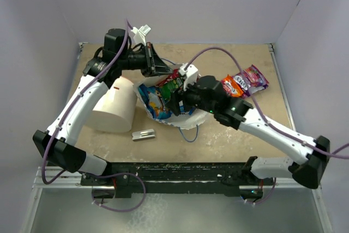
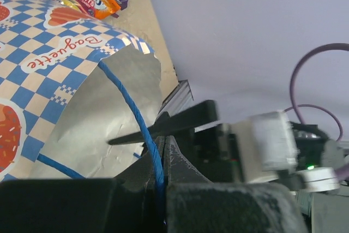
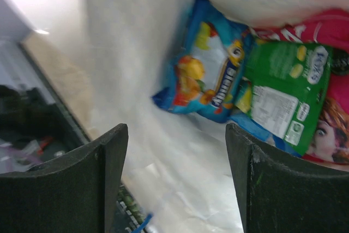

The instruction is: Take the snacks out of the paper bag

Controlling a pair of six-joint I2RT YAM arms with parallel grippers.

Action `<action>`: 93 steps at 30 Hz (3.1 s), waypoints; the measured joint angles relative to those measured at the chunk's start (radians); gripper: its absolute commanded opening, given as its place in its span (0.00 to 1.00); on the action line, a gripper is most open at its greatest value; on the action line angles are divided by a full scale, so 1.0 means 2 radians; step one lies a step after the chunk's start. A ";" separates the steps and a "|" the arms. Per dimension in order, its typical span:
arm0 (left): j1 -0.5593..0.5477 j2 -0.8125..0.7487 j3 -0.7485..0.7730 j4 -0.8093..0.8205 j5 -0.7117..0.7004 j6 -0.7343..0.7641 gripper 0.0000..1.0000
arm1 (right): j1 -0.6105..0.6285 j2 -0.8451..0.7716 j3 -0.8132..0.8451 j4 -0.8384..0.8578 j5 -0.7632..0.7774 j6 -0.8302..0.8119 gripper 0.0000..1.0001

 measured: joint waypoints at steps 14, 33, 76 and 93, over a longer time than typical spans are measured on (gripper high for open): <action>-0.002 0.000 0.000 0.061 0.017 -0.046 0.00 | 0.016 0.127 -0.017 0.005 0.240 0.014 0.69; -0.003 0.003 0.000 0.064 0.019 -0.053 0.00 | 0.019 0.202 -0.017 -0.004 0.351 0.070 0.83; -0.003 0.027 0.006 0.061 0.023 -0.059 0.00 | 0.003 0.271 -0.031 0.158 0.250 0.014 0.00; -0.004 0.016 0.005 0.046 0.001 -0.069 0.00 | 0.006 0.131 -0.054 0.087 0.191 0.040 0.00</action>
